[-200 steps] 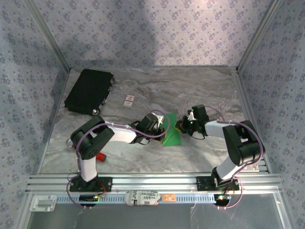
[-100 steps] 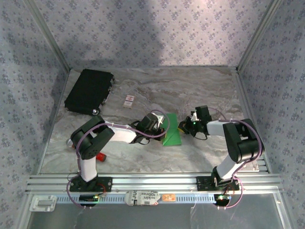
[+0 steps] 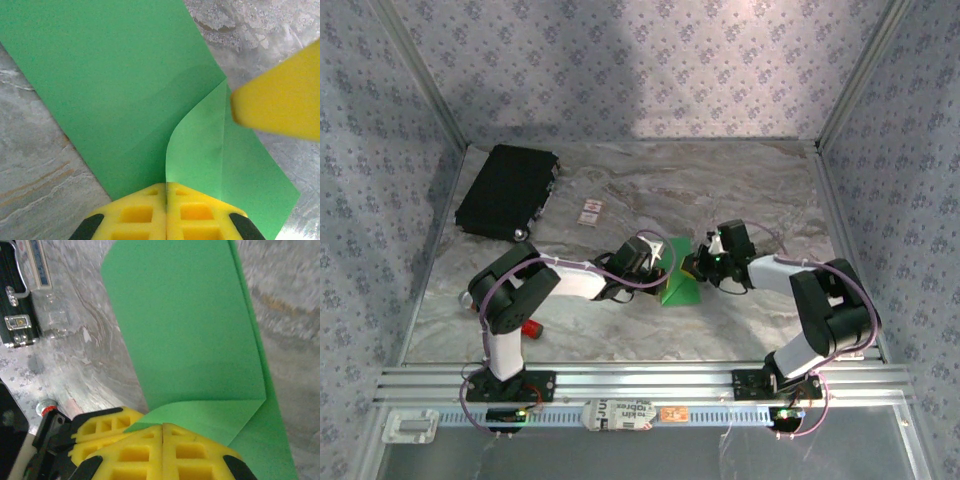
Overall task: Fold a paper plane with a square sheet of paper (pick it up from the middle)
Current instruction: Fold the triangle a second time at the center of the table.
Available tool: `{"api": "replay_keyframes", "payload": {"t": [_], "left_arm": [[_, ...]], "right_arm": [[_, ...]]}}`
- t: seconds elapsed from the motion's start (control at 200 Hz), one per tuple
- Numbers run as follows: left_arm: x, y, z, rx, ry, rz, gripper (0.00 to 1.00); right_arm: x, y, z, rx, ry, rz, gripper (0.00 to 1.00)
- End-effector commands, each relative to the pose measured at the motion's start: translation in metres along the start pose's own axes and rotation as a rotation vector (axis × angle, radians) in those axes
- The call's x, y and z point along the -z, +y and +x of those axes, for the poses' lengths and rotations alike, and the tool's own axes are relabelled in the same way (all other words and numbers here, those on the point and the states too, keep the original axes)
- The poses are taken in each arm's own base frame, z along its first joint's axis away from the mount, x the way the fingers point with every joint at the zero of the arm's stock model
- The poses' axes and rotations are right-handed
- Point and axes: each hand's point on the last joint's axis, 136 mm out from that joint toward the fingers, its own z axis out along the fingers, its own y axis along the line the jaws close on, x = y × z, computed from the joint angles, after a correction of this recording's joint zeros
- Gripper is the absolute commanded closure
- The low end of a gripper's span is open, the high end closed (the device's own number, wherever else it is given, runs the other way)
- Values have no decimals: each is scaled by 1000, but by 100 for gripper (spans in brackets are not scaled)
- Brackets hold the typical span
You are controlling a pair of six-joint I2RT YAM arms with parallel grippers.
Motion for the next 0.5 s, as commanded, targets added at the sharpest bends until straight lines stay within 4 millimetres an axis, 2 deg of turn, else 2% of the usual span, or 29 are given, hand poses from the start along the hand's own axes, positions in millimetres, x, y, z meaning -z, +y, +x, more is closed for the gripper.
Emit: {"api": "replay_keyframes", "payload": {"t": [0.0, 0.225, 0.365, 0.495], "left_arm": [[-8, 26, 37, 42, 122, -76, 94], [-8, 26, 38, 41, 126, -79, 94], [-8, 26, 36, 41, 124, -78, 94], [-8, 26, 37, 40, 127, -80, 94]], "right_arm": [[-6, -6, 10, -30, 32, 3, 100], [-16, -20, 19, -46, 70, 32, 100], [-16, -38, 21, -70, 67, 88, 100], [-13, -28, 19, -59, 56, 59, 100]]}}
